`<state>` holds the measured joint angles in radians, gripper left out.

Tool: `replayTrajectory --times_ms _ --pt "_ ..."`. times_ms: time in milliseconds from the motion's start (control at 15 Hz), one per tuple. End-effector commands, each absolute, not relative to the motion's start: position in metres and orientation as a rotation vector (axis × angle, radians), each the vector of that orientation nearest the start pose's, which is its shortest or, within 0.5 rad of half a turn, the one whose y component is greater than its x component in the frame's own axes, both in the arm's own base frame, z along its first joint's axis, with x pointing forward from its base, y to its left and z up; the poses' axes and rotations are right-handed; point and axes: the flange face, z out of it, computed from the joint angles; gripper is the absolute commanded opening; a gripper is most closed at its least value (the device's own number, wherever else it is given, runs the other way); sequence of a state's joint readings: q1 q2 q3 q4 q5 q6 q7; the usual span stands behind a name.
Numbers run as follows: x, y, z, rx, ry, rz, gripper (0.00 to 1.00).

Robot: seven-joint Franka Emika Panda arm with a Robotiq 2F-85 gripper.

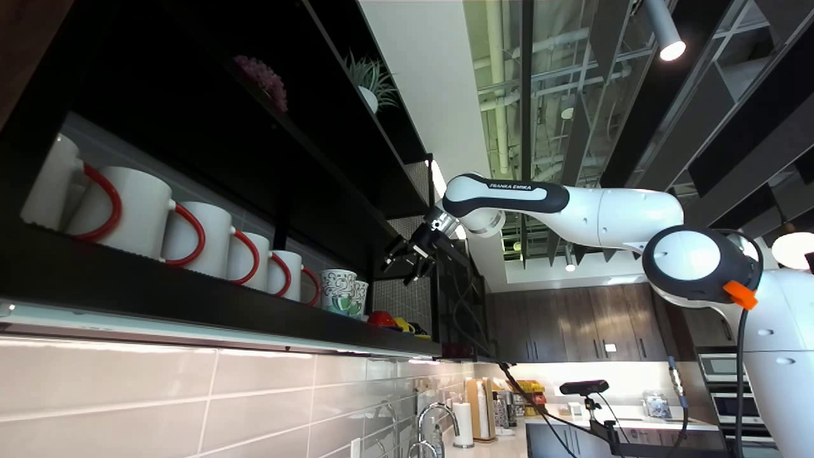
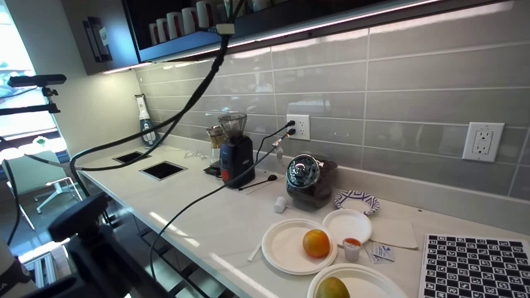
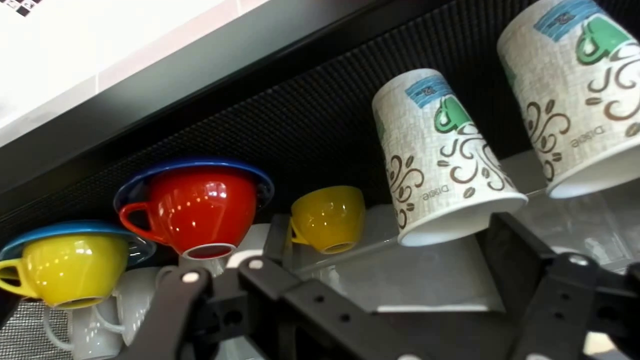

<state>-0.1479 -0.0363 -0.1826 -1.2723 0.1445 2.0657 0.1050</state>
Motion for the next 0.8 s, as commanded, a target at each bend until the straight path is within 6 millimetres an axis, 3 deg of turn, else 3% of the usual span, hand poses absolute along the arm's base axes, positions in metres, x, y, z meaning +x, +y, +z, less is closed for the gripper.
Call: replayTrajectory --times_ms 0,733 --pt "0.533 -0.18 0.851 -2.704 0.617 -1.246 1.0" --pt "0.568 -0.17 0.846 -2.671 0.59 -1.248 1.0"
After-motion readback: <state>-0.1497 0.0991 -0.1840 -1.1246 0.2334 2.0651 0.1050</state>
